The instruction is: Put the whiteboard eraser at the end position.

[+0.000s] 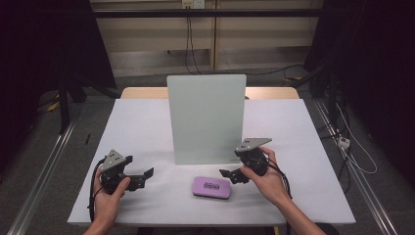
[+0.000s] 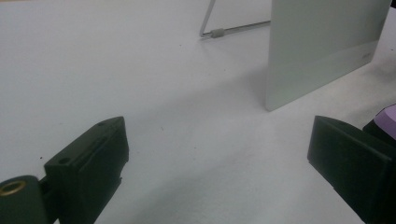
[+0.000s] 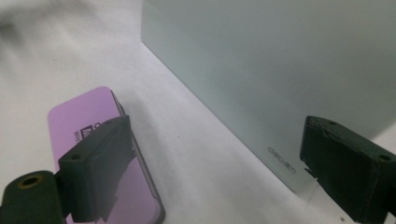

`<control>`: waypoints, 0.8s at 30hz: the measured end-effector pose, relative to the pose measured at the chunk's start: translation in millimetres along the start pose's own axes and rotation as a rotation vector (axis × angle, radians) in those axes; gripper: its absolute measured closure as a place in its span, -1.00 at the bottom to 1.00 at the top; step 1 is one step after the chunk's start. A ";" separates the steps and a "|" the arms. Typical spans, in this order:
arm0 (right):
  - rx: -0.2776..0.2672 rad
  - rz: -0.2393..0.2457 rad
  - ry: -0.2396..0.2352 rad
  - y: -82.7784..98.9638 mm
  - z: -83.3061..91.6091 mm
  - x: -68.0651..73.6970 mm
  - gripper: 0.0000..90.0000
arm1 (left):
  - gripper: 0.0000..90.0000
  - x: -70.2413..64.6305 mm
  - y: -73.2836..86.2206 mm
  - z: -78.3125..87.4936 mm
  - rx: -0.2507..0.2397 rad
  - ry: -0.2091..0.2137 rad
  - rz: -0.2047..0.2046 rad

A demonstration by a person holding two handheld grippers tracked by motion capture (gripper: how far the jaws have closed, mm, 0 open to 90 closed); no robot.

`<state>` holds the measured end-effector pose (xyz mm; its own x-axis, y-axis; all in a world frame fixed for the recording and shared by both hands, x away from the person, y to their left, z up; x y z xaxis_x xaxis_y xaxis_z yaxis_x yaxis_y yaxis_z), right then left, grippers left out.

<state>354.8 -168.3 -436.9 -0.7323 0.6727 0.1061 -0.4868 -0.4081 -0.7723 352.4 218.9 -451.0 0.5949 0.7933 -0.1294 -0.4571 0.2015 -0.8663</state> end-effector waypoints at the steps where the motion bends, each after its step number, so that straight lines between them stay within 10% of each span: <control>1: 0.001 -0.007 0.004 1.7 1.4 -1.4 -0.78 | -0.88 0.0 -0.2 0.2 0.000 0.001 -0.003; 24: -0.059 -0.151 0.149 44.2 43.2 -34.5 -0.76 | -0.88 -2.6 0.2 2.2 0.002 -0.008 -0.002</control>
<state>338.0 -236.2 -447.7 -0.5726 0.8090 0.1329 -0.5533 -0.2618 -0.7908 349.3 218.2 -449.7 0.5907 0.7973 -0.1240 -0.4570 0.2039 -0.8658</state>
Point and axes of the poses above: each handheld gripper's, and its own axes: z roughly backward along the jaws, y roughly out of its underside, x roughly to its left, the point moved 2 cm from there along -z, roughly forward along the jaws, and after that the axes turned 2 degrees about -x, right-handed, at the moved point
